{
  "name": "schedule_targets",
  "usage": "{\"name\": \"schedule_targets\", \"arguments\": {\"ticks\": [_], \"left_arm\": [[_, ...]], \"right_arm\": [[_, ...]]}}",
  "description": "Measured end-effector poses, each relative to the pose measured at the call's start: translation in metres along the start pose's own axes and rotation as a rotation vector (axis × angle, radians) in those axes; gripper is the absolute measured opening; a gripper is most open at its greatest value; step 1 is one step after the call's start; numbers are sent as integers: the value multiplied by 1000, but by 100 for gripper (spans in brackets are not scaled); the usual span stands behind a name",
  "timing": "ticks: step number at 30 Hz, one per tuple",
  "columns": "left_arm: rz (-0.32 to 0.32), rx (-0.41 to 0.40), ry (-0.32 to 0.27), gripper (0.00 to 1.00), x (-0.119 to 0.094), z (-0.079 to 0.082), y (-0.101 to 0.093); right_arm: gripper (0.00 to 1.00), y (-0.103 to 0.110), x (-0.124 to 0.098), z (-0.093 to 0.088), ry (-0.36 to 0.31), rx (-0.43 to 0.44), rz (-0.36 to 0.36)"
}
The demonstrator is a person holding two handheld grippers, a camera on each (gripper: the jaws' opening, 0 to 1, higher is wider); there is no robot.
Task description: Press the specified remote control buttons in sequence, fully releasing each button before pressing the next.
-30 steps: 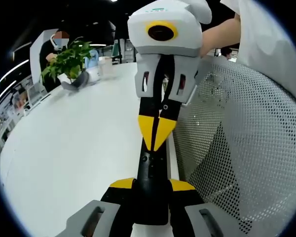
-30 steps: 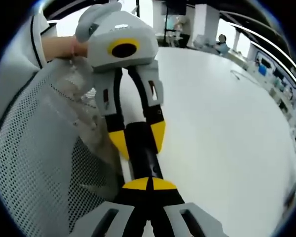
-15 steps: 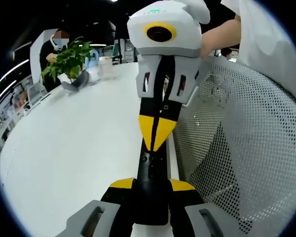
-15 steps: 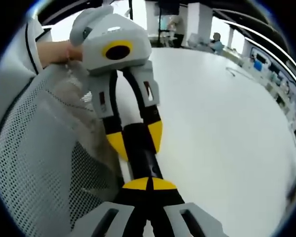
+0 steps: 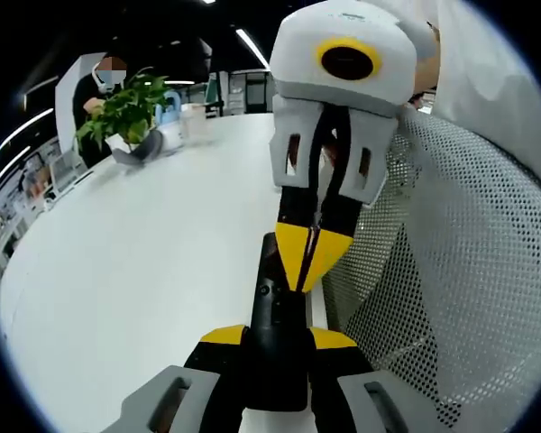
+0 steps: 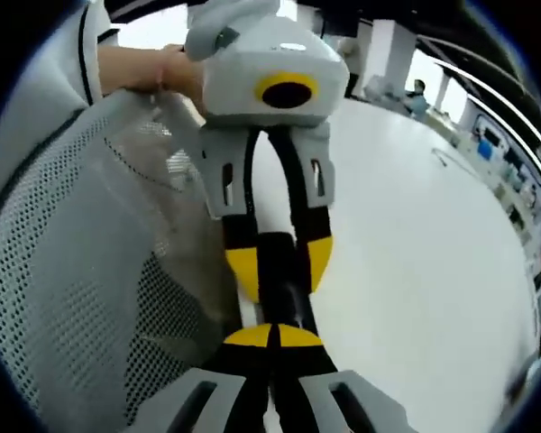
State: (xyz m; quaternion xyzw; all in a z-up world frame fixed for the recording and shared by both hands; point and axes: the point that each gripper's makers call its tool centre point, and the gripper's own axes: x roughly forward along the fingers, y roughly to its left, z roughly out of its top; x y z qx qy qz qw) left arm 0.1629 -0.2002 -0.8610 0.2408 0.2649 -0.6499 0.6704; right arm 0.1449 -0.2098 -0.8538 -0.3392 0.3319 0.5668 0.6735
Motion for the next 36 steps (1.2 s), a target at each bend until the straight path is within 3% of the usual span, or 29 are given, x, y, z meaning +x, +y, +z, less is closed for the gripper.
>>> {"name": "schedule_targets", "arguments": {"ticks": [9,27,36], "left_arm": [[-1,2,5,25,0,0,0],[-4,5,3,25,0,0,0],[-5,1,-2,25,1,0,0]], "right_arm": [[0,0,2,0,33,-12,-9],[0,0,3,-1,32,6,-5],[0,-3,1,0,-7,87,-4]]}}
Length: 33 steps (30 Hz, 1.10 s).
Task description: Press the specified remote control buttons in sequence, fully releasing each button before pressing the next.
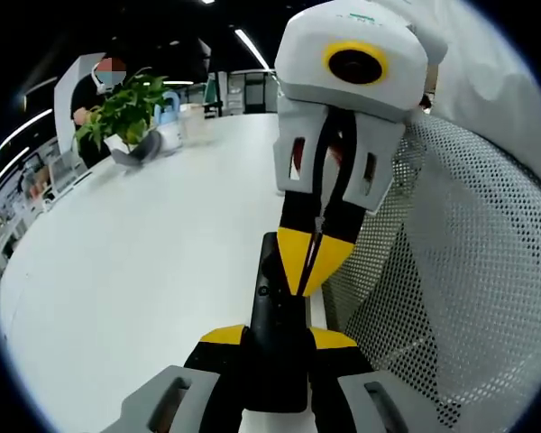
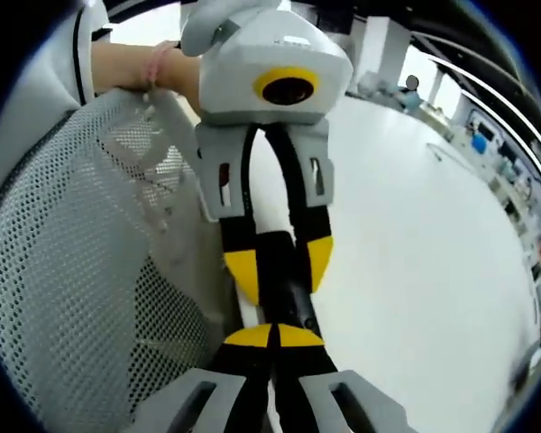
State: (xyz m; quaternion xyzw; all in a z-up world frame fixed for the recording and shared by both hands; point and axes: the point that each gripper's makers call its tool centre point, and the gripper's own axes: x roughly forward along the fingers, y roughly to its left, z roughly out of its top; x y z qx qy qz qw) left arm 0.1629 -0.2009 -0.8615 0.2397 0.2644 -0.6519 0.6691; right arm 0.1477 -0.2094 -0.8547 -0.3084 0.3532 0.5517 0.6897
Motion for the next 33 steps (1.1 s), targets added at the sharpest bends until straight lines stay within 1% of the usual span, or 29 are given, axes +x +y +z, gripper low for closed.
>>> {"name": "schedule_targets", "arguments": {"ticks": [3,6,9,11,14,16,17,19,26,28,31,32,33], "left_arm": [[-1,-6,-3,25,0,0,0],[-1,-4,-3,25,0,0,0],[-2,-2,-2,25,0,0,0],[-2,-2,-2,25,0,0,0],[0,1,0,25,0,0,0],[0,1,0,25,0,0,0],[0,1,0,25,0,0,0],[1,2,1,25,0,0,0],[0,6,3,25,0,0,0],[1,6,4,25,0,1,0],[1,7,5,25,0,1,1],[1,7,5,25,0,1,1],[2,6,5,25,0,1,1]], "right_arm": [[0,-2,-1,0,-11,70,8],[0,-9,-4,-4,-5,73,-19],[0,-15,-5,-4,-14,100,-24],[0,-15,-4,-2,-17,108,-15],[0,-13,-2,2,-17,90,-9],[0,-11,1,2,-3,69,3],[0,-13,1,2,11,27,-4],[0,-12,1,2,32,-12,-3],[0,-14,2,2,61,2,13],[0,-14,1,1,68,-7,14],[0,-13,2,1,84,-45,10],[0,-14,2,1,95,-90,5],[0,-14,2,0,100,-116,0]]}}
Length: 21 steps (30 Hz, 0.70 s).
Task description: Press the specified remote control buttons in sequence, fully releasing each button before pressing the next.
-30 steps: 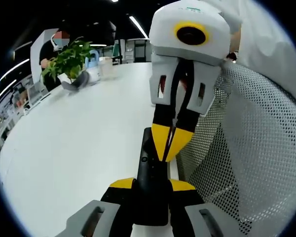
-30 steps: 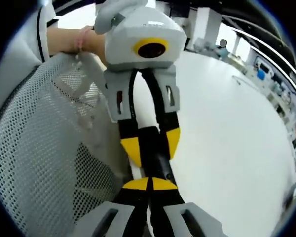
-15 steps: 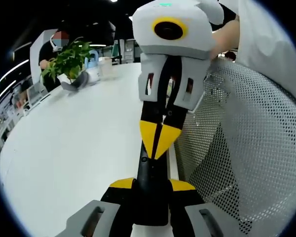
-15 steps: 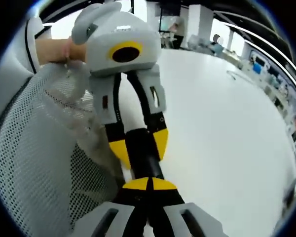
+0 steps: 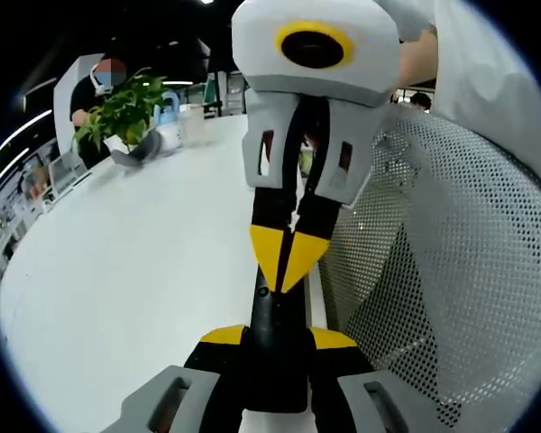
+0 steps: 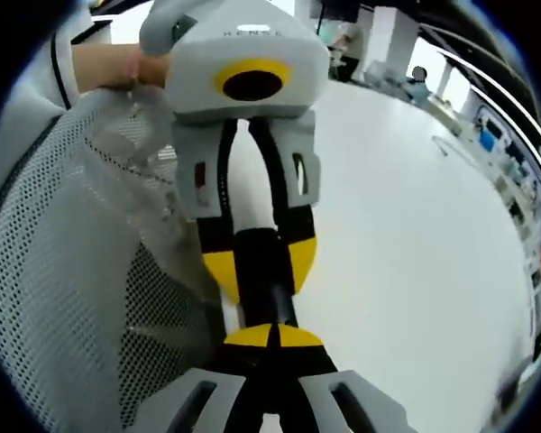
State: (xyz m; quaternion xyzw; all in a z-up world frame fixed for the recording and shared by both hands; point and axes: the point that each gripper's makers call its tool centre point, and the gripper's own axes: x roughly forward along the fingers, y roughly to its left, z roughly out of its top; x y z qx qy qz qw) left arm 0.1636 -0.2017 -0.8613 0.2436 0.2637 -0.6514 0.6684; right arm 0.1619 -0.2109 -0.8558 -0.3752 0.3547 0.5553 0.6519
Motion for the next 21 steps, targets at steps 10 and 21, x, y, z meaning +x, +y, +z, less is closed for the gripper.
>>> {"name": "schedule_targets", "arguments": {"ticks": [10,21], "left_arm": [[1,1,1,25,0,0,0],[1,-1,-1,25,0,0,0]], "right_arm": [[0,-2,-2,2,-70,206,47],[0,-12,-1,-2,-78,313,83]]}}
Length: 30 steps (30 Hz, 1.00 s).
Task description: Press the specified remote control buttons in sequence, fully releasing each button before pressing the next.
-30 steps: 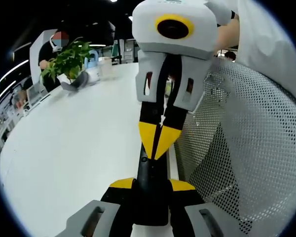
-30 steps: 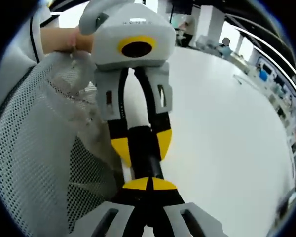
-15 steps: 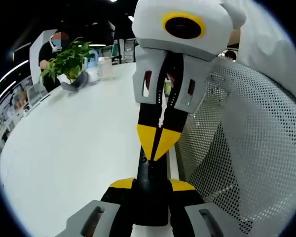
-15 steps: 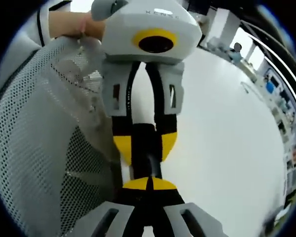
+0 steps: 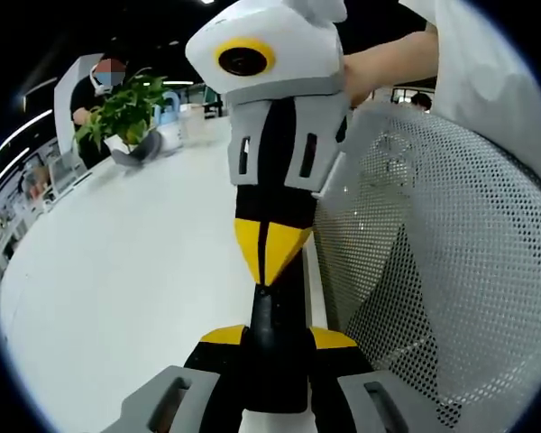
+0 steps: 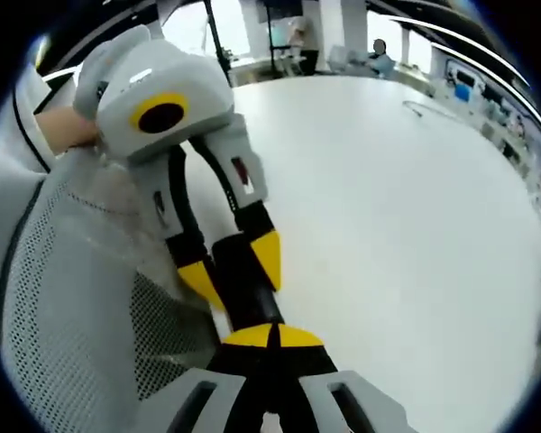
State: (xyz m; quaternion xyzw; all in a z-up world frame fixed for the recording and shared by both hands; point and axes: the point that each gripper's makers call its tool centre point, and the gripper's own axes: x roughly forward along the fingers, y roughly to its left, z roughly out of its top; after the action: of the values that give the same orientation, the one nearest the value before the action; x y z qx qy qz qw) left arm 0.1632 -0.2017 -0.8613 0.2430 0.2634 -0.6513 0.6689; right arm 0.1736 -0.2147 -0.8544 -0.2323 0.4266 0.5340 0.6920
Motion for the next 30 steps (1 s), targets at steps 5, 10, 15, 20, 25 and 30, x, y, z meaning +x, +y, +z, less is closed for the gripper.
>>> {"name": "schedule_targets", "arguments": {"ticks": [5,10,15,20,25,30], "left_arm": [[1,0,1,25,0,0,0],[0,4,3,25,0,0,0],[1,3,5,24,0,0,1],[2,4,5,24,0,0,0],[1,5,4,24,0,0,0],[1,4,4,24,0,0,0]], "right_arm": [[0,-1,1,0,13,6,25],[0,-1,3,3,41,7,57],[0,-2,6,4,101,-9,71],[0,-3,8,4,160,0,84],[0,-3,9,4,199,26,87],[0,-3,9,3,213,30,71]]}}
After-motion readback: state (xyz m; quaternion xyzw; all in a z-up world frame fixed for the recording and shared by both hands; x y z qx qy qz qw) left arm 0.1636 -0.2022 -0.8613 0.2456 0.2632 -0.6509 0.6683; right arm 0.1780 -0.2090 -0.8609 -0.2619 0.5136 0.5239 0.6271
